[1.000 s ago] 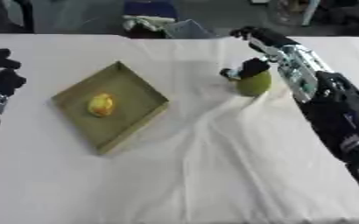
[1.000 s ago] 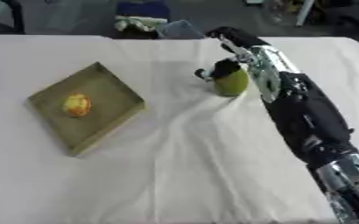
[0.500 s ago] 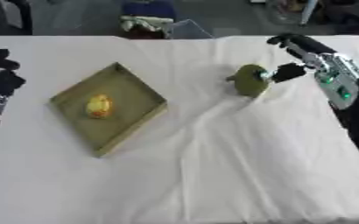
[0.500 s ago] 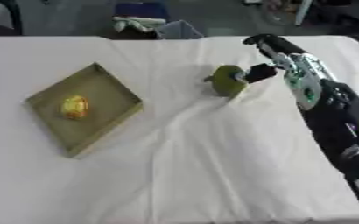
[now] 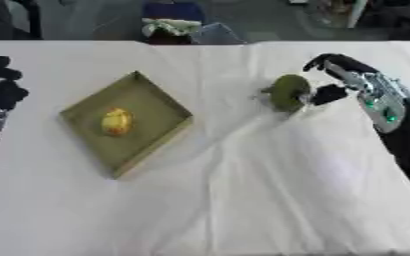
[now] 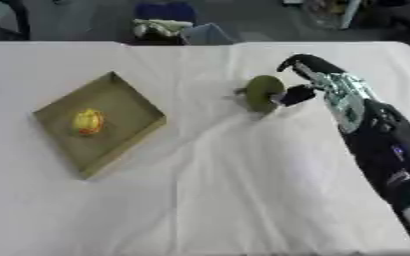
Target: Pick up objects on the table and place them in the box.
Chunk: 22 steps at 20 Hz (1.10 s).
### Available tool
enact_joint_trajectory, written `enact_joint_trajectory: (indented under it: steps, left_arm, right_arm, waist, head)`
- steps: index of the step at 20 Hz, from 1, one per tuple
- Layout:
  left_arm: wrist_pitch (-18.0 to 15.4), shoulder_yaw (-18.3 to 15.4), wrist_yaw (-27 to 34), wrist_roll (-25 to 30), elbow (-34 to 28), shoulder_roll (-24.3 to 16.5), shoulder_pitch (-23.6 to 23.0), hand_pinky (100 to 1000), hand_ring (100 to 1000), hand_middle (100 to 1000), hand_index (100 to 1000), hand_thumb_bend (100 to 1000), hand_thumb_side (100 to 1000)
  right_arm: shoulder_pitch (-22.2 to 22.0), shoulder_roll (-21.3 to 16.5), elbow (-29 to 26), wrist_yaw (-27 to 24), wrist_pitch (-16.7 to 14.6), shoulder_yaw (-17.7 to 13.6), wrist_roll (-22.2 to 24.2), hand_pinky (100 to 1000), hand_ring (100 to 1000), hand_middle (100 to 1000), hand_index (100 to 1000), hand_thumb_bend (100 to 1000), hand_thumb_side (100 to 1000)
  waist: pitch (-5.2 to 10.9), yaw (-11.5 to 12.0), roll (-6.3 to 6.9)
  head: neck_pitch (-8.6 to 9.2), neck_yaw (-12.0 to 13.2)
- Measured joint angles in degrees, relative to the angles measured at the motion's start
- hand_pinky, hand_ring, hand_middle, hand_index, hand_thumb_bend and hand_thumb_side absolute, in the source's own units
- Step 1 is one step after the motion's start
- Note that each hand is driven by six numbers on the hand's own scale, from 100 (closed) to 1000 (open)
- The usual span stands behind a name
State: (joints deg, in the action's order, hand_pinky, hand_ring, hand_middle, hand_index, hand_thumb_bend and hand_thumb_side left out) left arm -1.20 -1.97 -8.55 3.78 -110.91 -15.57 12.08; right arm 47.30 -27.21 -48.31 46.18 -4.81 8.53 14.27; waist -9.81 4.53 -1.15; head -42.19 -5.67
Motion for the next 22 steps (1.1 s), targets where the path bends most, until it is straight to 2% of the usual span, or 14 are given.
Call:
enact_joint_trajectory:
  steps: [1, 2, 3, 11, 16, 19, 22]
  left_arm:
    - [0.0, 0.0, 0.0, 0.0, 0.0, 0.0, 0.0, 660, 597, 641, 811, 460, 687]
    - [0.0, 0.0, 0.0, 0.0, 0.0, 0.0, 0.0, 659, 597, 641, 811, 457, 689]
    - [0.0, 0.0, 0.0, 0.0, 0.0, 0.0, 0.0, 659, 597, 641, 811, 457, 689]
    - [0.0, 0.0, 0.0, 0.0, 0.0, 0.0, 0.0, 659, 597, 640, 810, 457, 689]
    - [0.0, 0.0, 0.0, 0.0, 0.0, 0.0, 0.0, 659, 597, 640, 810, 457, 689]
    - [0.0, 0.0, 0.0, 0.0, 0.0, 0.0, 0.0, 659, 597, 640, 811, 457, 687]
    - [-0.1, 0.2, 0.2, 0.2, 0.0, 0.0, 0.1, 659, 597, 640, 811, 458, 686]
  right_arm:
    - [0.0, 0.2, 0.0, 0.5, -0.1, 0.0, -0.8, 828, 842, 801, 504, 143, 193]
    - [0.0, 0.4, -0.1, 0.9, -0.3, 0.0, -1.7, 823, 834, 789, 468, 139, 127]
    - [0.1, 0.5, -0.3, 1.1, -0.5, 0.0, -2.6, 820, 828, 780, 449, 125, 114]
    - [2.9, 2.0, -6.6, 0.2, -2.3, 2.4, -9.0, 806, 810, 755, 441, 105, 107]
    - [6.4, 5.0, -10.7, -1.7, -3.0, 5.1, -8.5, 808, 811, 757, 445, 100, 114]
    - [6.9, 6.1, -11.4, -1.9, -3.2, 5.8, -7.9, 816, 812, 762, 447, 100, 120]
    - [8.5, 7.3, -11.7, -1.6, -4.2, 7.4, -6.7, 816, 812, 762, 447, 100, 123]
  waist:
    - [0.01, 0.1, 0.00]
    - [0.02, 0.1, 0.00]
    - [0.02, 0.1, 0.00]
    - [0.12, 0.5, -0.10]
    - [0.43, 1.2, -0.23]
    - [0.49, 1.2, -0.24]
    - [0.66, 3.4, 0.19]
  head:
    - [0.01, 0.0]
    - [0.01, 0.0]
    - [0.02, 0.0]
    - [0.15, 0.0]
    - [0.15, 0.0]
    - [0.15, 0.0]
    - [0.14, -0.9]
